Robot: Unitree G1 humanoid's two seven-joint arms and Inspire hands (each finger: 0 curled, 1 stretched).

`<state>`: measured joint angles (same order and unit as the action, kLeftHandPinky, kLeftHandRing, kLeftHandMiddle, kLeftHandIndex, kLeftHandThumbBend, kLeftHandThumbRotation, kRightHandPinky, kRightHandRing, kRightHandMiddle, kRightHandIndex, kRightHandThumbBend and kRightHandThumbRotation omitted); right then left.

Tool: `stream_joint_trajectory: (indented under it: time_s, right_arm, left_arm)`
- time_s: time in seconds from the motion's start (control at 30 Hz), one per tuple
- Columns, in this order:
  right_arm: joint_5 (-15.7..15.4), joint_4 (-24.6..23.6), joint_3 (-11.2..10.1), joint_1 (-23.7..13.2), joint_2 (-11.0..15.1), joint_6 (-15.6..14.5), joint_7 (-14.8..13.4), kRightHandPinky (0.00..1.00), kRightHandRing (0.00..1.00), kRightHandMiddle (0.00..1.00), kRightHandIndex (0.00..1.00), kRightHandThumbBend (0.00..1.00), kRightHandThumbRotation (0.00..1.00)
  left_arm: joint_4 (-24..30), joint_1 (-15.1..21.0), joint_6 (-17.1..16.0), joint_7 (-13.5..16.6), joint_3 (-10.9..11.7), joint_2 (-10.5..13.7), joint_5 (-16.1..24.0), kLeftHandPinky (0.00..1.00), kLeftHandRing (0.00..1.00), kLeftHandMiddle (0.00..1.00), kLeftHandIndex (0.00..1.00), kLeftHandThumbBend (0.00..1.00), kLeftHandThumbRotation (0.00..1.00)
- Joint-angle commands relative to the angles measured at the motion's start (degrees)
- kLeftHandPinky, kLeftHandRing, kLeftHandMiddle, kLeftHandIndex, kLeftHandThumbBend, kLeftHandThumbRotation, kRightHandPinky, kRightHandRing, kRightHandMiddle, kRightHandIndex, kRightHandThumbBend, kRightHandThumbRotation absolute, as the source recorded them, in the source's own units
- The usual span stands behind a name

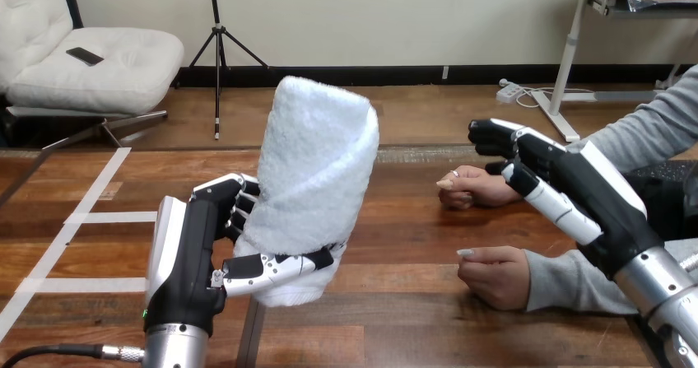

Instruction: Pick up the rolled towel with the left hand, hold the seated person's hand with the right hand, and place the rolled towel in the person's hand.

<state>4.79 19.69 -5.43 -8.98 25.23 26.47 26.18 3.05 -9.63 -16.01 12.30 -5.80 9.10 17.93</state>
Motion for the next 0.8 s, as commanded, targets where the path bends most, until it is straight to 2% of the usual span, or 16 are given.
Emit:
stream_joint_trajectory:
  time_s: [0.0, 0.13, 0.4, 0.5, 0.7, 0.77]
  right_arm:
    - [-1.0, 2.34, -1.16, -5.39, 1.42, 2.36, -1.08, 0.82, 0.87, 0.87, 0.85, 0.76, 0.87]
    - [-1.97, 3.38, -1.2, -6.27, 1.99, 2.78, -1.44, 0.82, 0.87, 0.86, 0.85, 0.78, 0.87]
    - [-3.94, 6.91, -1.23, -8.48, 3.0, 5.65, -1.64, 0.79, 0.86, 0.86, 0.84, 0.74, 0.87]
    - [-4.11, 8.01, -1.26, -9.17, 3.28, 5.65, -1.45, 0.78, 0.85, 0.86, 0.84, 0.73, 0.86]
    - [-6.12, 10.29, -0.86, -10.15, 4.5, 6.46, -2.01, 0.76, 0.84, 0.85, 0.84, 0.72, 0.84]
    - [-8.03, 11.04, -0.41, -10.56, 5.26, 7.0, -2.92, 0.74, 0.83, 0.85, 0.84, 0.71, 0.84]
  left_arm:
    - [3.09, 2.21, -3.05, 0.17, 1.33, -0.76, -1.4, 0.26, 0.31, 0.37, 0.41, 0.65, 0.0]
    - [2.89, 2.44, -4.13, 0.16, 1.65, -0.74, -1.54, 0.26, 0.31, 0.37, 0.4, 0.65, 0.0]
    - [2.2, 2.97, -5.98, 0.01, 2.19, -0.7, -2.18, 0.26, 0.31, 0.36, 0.4, 0.65, 0.0]
    - [1.61, 3.26, -7.29, 0.2, 2.31, -0.4, -1.98, 0.26, 0.31, 0.36, 0.4, 0.65, 0.0]
    - [1.73, 3.3, -7.68, 0.01, 2.65, -0.5, -2.13, 0.26, 0.31, 0.36, 0.4, 0.65, 0.0]
    - [1.63, 3.37, -8.15, -0.01, 2.76, -0.48, -2.1, 0.26, 0.31, 0.36, 0.39, 0.65, 0.0]
